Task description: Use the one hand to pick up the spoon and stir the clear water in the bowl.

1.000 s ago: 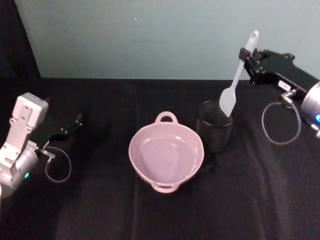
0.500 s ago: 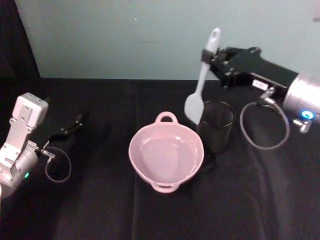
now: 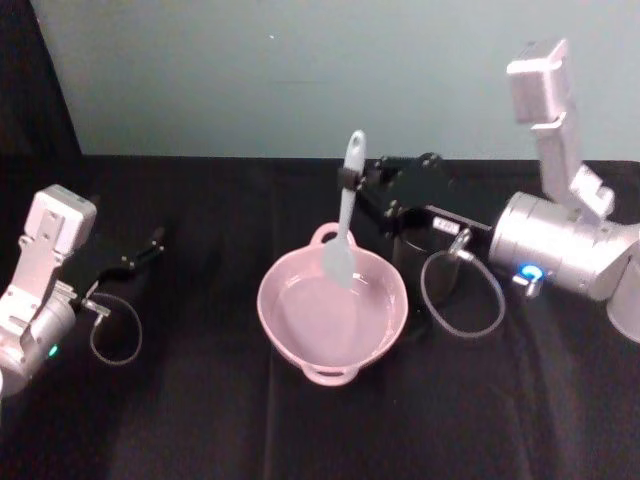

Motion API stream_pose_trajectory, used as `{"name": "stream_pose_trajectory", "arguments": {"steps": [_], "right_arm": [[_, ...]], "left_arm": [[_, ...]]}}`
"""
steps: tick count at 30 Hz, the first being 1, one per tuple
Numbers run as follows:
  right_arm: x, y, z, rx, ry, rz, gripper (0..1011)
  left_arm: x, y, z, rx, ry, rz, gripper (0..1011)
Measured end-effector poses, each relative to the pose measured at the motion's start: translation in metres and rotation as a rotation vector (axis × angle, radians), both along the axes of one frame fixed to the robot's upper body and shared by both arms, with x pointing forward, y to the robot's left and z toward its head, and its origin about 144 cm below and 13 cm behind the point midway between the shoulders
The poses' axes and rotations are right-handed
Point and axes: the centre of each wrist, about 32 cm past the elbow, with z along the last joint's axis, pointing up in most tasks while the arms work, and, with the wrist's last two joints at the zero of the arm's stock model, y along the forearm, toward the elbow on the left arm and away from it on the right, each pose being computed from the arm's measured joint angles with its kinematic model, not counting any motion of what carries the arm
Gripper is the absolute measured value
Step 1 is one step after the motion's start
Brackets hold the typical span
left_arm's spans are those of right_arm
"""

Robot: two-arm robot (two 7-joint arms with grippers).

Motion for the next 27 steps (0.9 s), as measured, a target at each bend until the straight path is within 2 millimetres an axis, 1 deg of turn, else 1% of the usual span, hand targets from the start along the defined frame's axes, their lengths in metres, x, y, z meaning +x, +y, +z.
{"name": "stream_pose_trajectory", "arguments": {"steps": [5, 10, 19, 22, 27], "right_arm": [[-0.004, 0.005, -0.018, -0.046, -0.024, 0.008, 111], [-0.011, 0.001, -0.032, -0.072, -0.031, 0.001, 111], [-0.02, -0.005, -0.043, -0.066, -0.002, 0.024, 111], [-0.023, -0.004, -0.047, -0.056, 0.015, 0.043, 111], [-0.026, 0.004, -0.053, -0.031, 0.04, 0.077, 111]], "left_arm": [[0.0, 0.0, 0.0, 0.0, 0.0, 0.0, 1011], [0.0, 0.0, 0.0, 0.0, 0.0, 0.0, 1011], [0.0, 0.0, 0.0, 0.0, 0.0, 0.0, 1011], [0.0, 0.0, 0.0, 0.0, 0.0, 0.0, 1011], [0.0, 0.0, 0.0, 0.0, 0.0, 0.0, 1011]]}}
